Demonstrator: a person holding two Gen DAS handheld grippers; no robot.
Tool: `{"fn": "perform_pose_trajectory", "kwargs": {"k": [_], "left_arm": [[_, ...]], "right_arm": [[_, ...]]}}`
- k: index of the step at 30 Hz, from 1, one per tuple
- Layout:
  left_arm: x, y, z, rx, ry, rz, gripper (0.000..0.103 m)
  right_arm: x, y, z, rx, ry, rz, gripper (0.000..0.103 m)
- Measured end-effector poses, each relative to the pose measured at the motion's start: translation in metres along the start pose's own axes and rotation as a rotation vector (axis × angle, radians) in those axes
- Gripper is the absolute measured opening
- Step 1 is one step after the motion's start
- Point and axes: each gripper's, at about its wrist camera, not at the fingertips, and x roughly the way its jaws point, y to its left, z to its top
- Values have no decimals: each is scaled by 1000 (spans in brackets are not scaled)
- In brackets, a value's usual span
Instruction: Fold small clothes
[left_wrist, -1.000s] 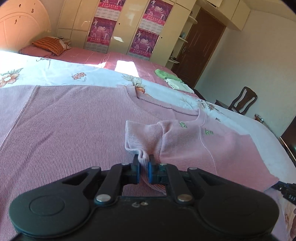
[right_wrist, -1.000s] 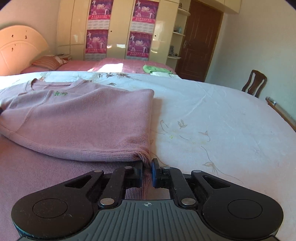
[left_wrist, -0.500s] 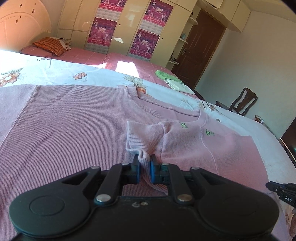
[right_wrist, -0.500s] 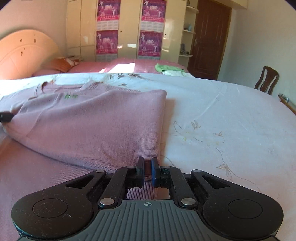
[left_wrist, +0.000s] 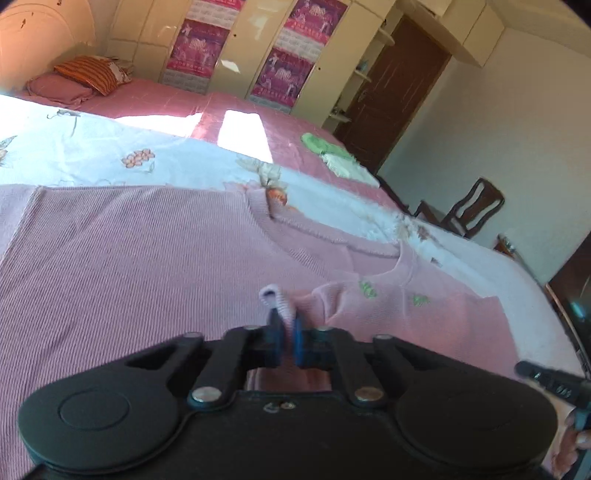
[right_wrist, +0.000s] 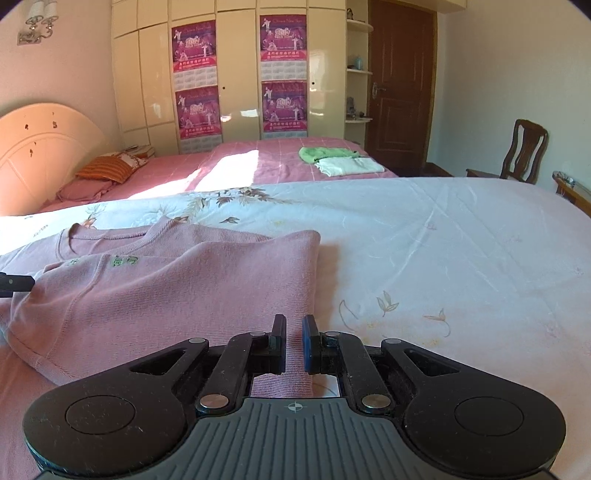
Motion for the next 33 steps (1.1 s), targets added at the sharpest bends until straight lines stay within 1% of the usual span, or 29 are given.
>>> {"fn": "perform_pose_trajectory", "kwargs": {"k": [1, 3, 4, 5, 6, 7, 8, 9, 10, 11, 12, 13, 14, 15, 16, 17, 18, 19, 20, 22, 23, 24, 25, 26, 27, 28, 29, 31, 33], "left_arm": [[-12, -5, -2, 29, -84, 1, 4], [-32, -12, -9, 61, -182, 27, 5], [-35, -14, -13, 73, -188, 45, 5], [-33, -15, -18, 92, -173, 76, 5], [-26, -16, -23, 113, -129, 114, 7], [-16, -14, -27, 111, -70, 143, 10], [-8, -8, -28, 88, -17, 155, 17], [-12, -2, -25, 45, -33, 129, 22], [-16, 1, -21, 21, -36, 141, 30], [-24, 3, -16, 4, -62, 187, 48], [-36, 4, -13, -3, -111, 227, 55], [-48, 5, -10, -5, -157, 219, 55], [-57, 6, -5, -5, -179, 160, 55], [-58, 1, -1, 4, -174, 120, 55], [-53, -6, 4, 30, -146, 90, 55], [-40, -17, 6, 76, -92, 46, 55], [-32, -25, 7, 103, -62, 21, 54], [-21, -33, 5, 129, -42, -2, 55], [-8, -40, 3, 156, -12, -26, 59], [19, -45, -3, 179, 51, -16, 65], [30, -44, -9, 206, 68, -4, 66], [33, -46, -13, 248, 44, 12, 66], [34, -48, -13, 254, 52, 19, 66], [31, -50, -11, 257, 61, 24, 66], [24, -51, -9, 248, 52, 23, 63], [17, -51, -10, 239, 27, 9, 64], [11, -50, -12, 233, 19, -5, 65], [5, -46, -20, 228, 63, 13, 65], [-8, -42, -35, 255, 68, 27, 65]], "right_arm": [[5, -1, -4, -7, 26, -13, 6], [4, -2, -5, -8, 16, -15, 6], [3, -2, -5, -9, 15, -16, 6], [2, -2, -7, -14, 12, -17, 6], [2, -1, -9, -21, 6, -19, 6], [2, 0, -10, -30, 4, -23, 6], [2, 0, -10, -40, 5, -27, 6], [1, 1, -10, -52, 9, -30, 6], [1, 2, -9, -63, 14, -31, 6], [0, 2, -8, -69, 20, -29, 6], [-3, 1, -5, -61, 18, -25, 7], [-7, -2, -2, -39, -4, -17, 7], [-10, -4, 4, -18, -36, -5, 7], [-10, -5, 11, -10, -58, -2, 7], [-6, -3, 18, -15, -69, -3, 7], [2, -1, 25, -20, -62, -3, 7], [11, 1, 32, -21, -47, 2, 7], [23, 4, 38, -27, -33, 3, 7], [34, 6, 43, -31, -19, -5, 6], [60, 3, 51, -2, 39, -15, 6], [68, 0, 52, 8, 46, -27, 6], [71, -2, 55, 5, 44, -32, 6], [74, -3, 58, -4, 51, -35, 6], [74, -2, 60, -21, 59, -39, 6], [73, 0, 60, -47, 65, -42, 6], [70, 1, 60, -68, 70, -42, 6], [68, 1, 59, -75, 76, -31, 6], [56, 2, 50, -84, 80, -11, 7], [40, 3, 37, -93, 83, -13, 7]]}}
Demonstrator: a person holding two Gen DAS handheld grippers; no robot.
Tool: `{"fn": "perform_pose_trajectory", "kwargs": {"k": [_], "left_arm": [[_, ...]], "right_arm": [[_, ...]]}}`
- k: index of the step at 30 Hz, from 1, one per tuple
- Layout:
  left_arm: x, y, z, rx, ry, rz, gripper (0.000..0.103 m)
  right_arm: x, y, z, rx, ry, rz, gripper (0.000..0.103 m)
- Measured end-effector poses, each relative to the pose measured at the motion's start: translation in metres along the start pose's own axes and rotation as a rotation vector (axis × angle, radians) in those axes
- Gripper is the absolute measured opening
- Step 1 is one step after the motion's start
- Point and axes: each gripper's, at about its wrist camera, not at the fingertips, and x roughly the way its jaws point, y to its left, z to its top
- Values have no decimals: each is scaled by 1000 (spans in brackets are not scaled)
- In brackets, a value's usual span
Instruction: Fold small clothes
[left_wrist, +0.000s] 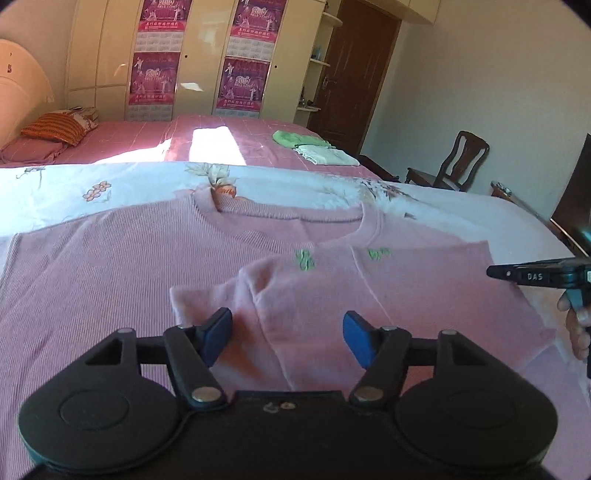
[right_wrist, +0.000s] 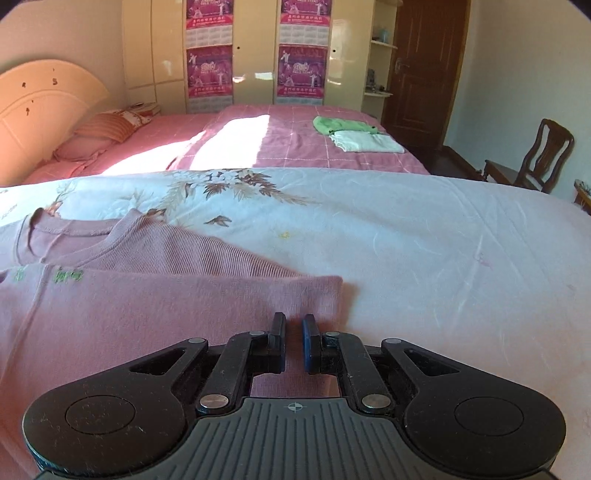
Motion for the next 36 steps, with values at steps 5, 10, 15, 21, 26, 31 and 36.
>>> {"fn": "perform_pose_trajectory", "kwargs": {"k": [5, 10, 15, 21, 26, 31, 36], "left_arm": [[-21, -6, -22, 102, 6, 55, 65], [-37, -17, -12, 70, -45, 30, 65], [-17, -27, -22, 88, 22, 38, 68], [-22, -32, -26, 84, 38, 50, 69], [-35, -28, -26, 55, 17, 57, 70], [-85, 20, -42, -90, -37, 147, 69], [-167, 118, -75, -343, -125, 311, 66]], "right_arm": [[-45, 6, -51, -55, -23, -27, 6], [-88, 12, -61, -3, -112, -6, 7], [-77, 25, -78, -10, -1, 2, 6], [-99, 25, -77, 44, -81, 1, 7], [-100, 28, -80, 43, -31, 0, 7], [-120, 27, -85, 85, -74, -8, 7], [-127, 31, -94, 118, -53, 4, 7]]}}
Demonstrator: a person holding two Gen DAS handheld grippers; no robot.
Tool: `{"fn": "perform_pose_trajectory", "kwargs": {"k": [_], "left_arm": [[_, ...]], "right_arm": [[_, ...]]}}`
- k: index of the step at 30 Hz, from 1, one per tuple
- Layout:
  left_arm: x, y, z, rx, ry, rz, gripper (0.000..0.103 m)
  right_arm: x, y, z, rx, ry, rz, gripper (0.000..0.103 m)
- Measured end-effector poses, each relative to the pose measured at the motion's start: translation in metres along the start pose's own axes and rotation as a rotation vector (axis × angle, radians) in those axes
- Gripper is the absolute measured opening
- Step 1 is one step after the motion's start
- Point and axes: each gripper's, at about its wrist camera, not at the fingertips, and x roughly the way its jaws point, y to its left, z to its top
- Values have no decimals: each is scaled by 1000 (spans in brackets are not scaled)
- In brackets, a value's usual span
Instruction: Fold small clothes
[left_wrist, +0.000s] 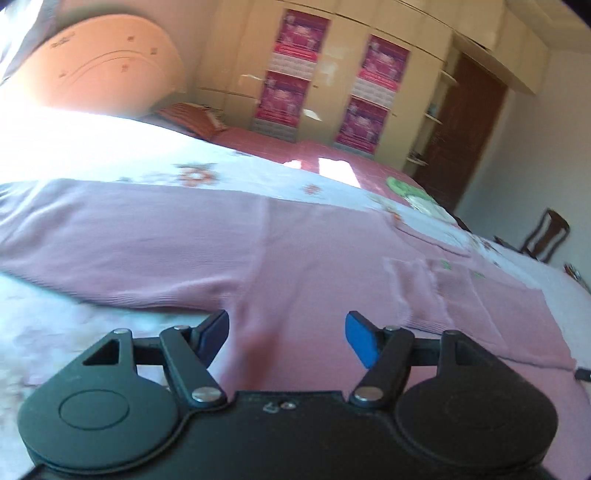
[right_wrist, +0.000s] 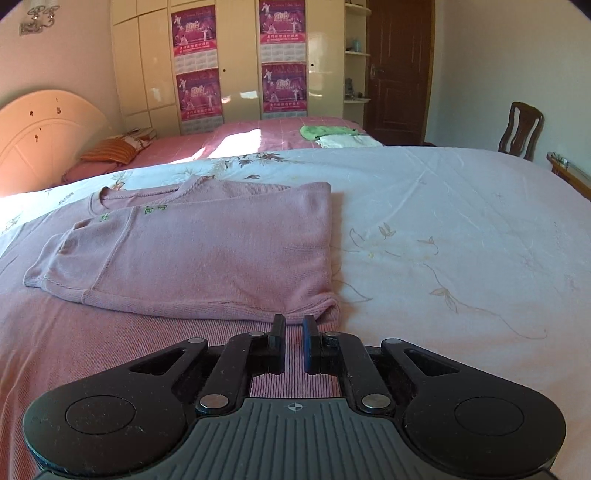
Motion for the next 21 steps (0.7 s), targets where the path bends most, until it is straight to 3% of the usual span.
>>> {"fn": "perform_pose_trajectory", "kwargs": {"k": [4, 7, 9, 15, 21], "left_arm": [[-31, 112, 6, -330, -34, 132, 61], [-47, 174, 8, -517, -90, 156, 57], [-49, 209, 9, -628, -110, 107, 59], [-35, 255, 19, -768, -185, 38, 59], [-15, 293, 32, -852, -253, -5, 51]], "right_arm": [[-2, 12, -1, 16, 1, 23, 7], [3, 25, 5, 37, 4, 42, 7], [9, 32, 10, 83, 14, 59, 7], [23, 49, 29, 274, 26, 90, 7], [25, 79, 42, 287, 14, 94, 7]]}}
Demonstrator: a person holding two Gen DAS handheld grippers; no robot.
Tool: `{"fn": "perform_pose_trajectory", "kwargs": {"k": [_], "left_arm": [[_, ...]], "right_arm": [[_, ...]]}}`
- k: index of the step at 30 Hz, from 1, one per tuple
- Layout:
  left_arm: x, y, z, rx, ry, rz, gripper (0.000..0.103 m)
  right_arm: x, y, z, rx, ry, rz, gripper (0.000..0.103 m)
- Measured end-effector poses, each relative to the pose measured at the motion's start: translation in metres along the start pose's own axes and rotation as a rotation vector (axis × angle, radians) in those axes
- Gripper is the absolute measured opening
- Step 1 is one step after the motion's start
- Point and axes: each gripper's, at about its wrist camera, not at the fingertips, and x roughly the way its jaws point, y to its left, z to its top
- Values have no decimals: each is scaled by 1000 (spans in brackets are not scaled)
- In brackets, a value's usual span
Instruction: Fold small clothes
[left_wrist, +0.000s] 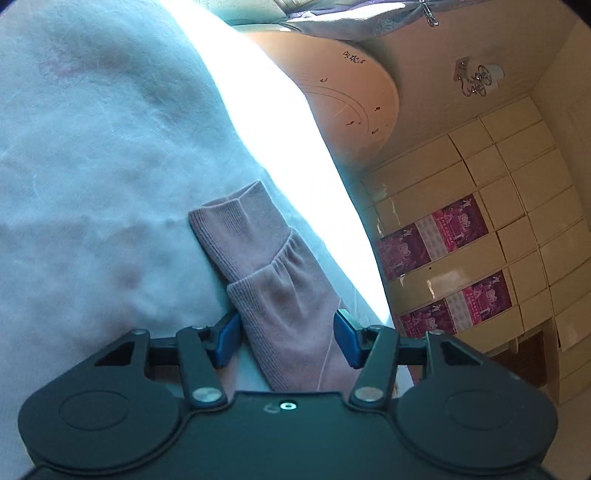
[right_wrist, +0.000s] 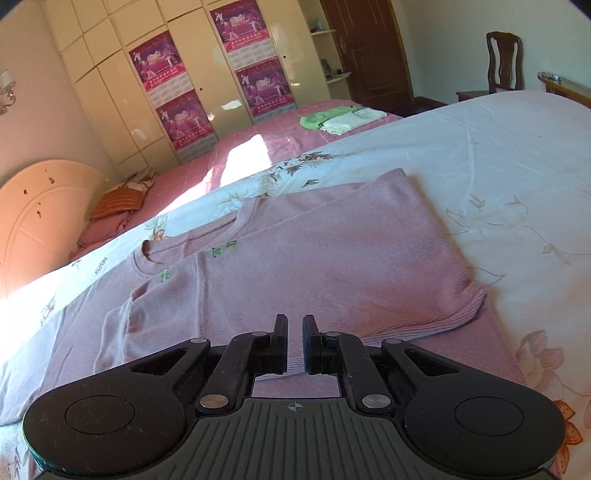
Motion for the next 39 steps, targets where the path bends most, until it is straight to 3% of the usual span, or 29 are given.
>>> {"fn": "perform_pose_trajectory", "kwargs": {"k": [1, 5, 9, 12, 15, 18, 25, 31, 33, 35, 38, 39], "left_arm": [[3, 1, 4, -2, 0, 3, 48], [21, 11, 19, -6, 7, 22, 20], [26, 12, 24, 32, 27, 14, 15], [18, -17, 18, 197, -5, 46, 12], [4, -63, -8, 389, -15, -22, 12], [2, -123, -58, 554, 63, -141, 12], [23, -224, -195, 682, 252, -348, 12], [48, -263, -317, 848, 430, -395, 12], [61, -265, -351, 908, 493, -366, 17], [78, -262, -380, 968, 573, -318, 38], [67, -258, -389, 1069, 536, -361, 62], [60, -257, -383, 1076, 531, -362, 64]], "right_arm": [[0, 4, -1, -4, 2, -1, 7], [-1, 18, -5, -19, 8, -8, 7], [-3, 22, -4, -32, 8, -20, 7], [-2, 22, -4, -43, 10, -31, 7], [1, 23, -3, -52, 9, -31, 7], [3, 26, -5, -59, 2, -20, 7], [5, 30, -7, -91, 2, 17, 7], [-1, 15, -2, -53, 14, 54, 7], [-1, 14, -1, -45, 37, 86, 7], [1, 14, 0, -40, 65, 108, 7], [8, 22, -2, -52, 99, 141, 7], [10, 25, -3, -56, 106, 156, 8]]}}
